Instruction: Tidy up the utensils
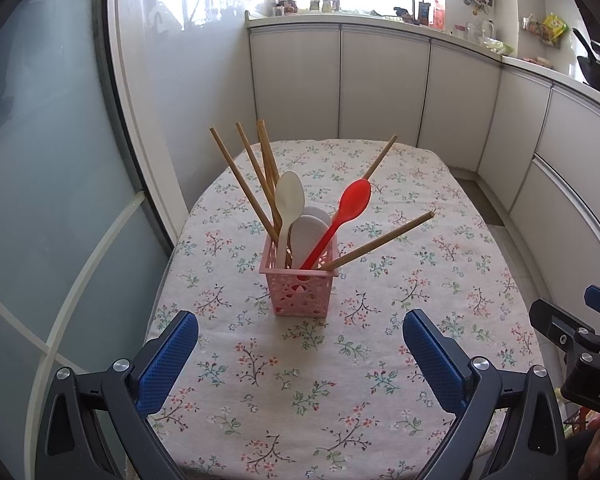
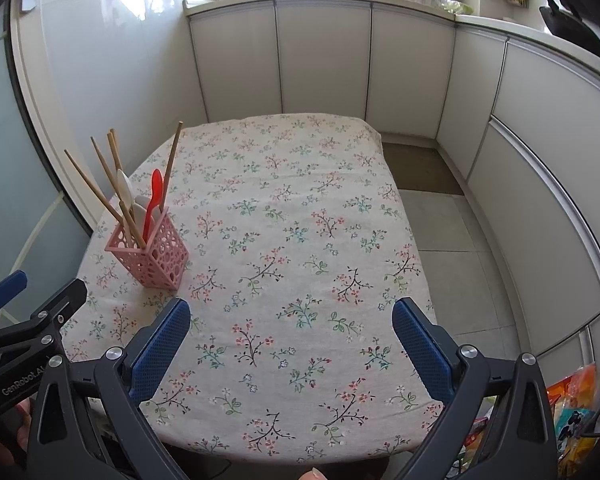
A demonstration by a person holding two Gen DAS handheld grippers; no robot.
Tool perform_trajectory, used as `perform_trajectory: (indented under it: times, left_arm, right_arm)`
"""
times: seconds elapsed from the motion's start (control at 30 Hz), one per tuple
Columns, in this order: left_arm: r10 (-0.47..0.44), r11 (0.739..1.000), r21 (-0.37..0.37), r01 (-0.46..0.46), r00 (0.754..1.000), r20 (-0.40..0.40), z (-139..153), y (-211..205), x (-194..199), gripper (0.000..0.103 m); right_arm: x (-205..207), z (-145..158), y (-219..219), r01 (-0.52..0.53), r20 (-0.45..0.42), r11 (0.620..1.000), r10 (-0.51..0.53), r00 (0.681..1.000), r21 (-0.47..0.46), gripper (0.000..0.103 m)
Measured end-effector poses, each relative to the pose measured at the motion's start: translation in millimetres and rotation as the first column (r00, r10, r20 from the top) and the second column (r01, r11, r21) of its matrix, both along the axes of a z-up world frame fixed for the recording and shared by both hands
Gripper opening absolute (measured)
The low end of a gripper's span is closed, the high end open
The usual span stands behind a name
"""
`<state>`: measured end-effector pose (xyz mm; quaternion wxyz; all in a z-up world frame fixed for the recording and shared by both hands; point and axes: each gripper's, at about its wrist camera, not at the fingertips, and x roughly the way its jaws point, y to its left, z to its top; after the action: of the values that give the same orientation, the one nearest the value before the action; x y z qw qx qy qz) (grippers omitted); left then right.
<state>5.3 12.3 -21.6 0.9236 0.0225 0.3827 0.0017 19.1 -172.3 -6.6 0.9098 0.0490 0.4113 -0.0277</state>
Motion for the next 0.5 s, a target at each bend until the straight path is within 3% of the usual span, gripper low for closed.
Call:
perform_trajectory:
  times: [0.5]
  left_arm:
    - [-0.007, 1.0, -0.007, 0.007, 1.0, -0.019, -3.0, -0.4, 2.4, 0.103]
  right_arm:
    - [-0.2, -2.1, -0.9, 0.001, -0.006, 1.0, 0.0, 1.0, 0.007, 0.102]
